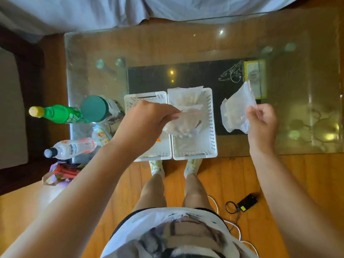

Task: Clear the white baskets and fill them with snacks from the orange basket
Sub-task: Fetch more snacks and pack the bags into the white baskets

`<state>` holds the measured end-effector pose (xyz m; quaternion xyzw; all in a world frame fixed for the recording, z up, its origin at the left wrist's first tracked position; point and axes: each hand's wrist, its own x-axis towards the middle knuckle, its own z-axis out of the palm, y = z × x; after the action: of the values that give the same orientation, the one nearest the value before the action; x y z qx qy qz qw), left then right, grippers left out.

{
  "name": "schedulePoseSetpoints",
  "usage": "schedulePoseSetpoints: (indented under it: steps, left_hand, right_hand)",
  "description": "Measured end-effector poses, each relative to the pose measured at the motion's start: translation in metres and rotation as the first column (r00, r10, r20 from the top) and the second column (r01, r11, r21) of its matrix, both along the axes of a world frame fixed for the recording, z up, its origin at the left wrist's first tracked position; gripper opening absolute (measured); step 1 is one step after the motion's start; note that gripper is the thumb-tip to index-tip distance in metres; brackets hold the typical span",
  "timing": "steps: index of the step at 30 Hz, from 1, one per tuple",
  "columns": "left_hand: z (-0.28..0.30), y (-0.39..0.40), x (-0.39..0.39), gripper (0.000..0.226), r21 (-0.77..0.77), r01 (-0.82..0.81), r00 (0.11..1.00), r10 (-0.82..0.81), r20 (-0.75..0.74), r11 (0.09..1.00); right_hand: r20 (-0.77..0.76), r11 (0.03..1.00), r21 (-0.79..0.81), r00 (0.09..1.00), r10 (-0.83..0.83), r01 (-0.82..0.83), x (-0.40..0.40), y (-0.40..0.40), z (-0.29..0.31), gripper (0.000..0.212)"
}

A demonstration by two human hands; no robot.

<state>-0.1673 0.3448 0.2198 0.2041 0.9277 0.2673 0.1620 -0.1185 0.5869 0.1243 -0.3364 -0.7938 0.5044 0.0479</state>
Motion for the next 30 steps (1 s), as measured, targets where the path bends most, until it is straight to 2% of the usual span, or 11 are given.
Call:
schedulePoseSetpoints:
  steps: [8, 14, 16, 21, 30]
  left_hand:
    - [-0.040, 0.030, 0.060, 0.025, -0.092, 0.052, 0.958, -0.024, 0.285, 0.994]
    - [-0.097, 0.046, 0.085, 0.024, -0.096, -0.027, 0.893, 0.067, 0.445, 0.995]
    - [-0.115, 0.050, 0.085, 0.025, -0.141, -0.013, 0.869, 0.081, 0.487, 0.990]
    - [-0.148, 0.051, 0.081, 0.031, -0.263, 0.049, 0.838, 0.104, 0.535, 0.963]
    - [-0.178, 0.042, 0.072, 0.031, -0.372, 0.119, 0.815, 0.123, 0.566, 0.921]
  right_hand:
    - [0.102, 0.999, -0.033, 0.995, 0.005, -0.002, 0.046, 0.000, 0.003, 0.008]
    - [0.126, 0.995, -0.100, 0.991, 0.045, -0.032, 0.056, -0.006, -0.007, 0.008]
    - [0.119, 0.991, -0.123, 0.991, 0.058, -0.043, 0.057, -0.009, -0.013, 0.009]
    - [0.114, 0.980, -0.195, 0.992, 0.059, -0.036, 0.057, -0.015, -0.027, 0.011]
    - [0.112, 0.961, -0.275, 0.994, 0.005, 0.026, 0.050, -0.019, -0.045, 0.011]
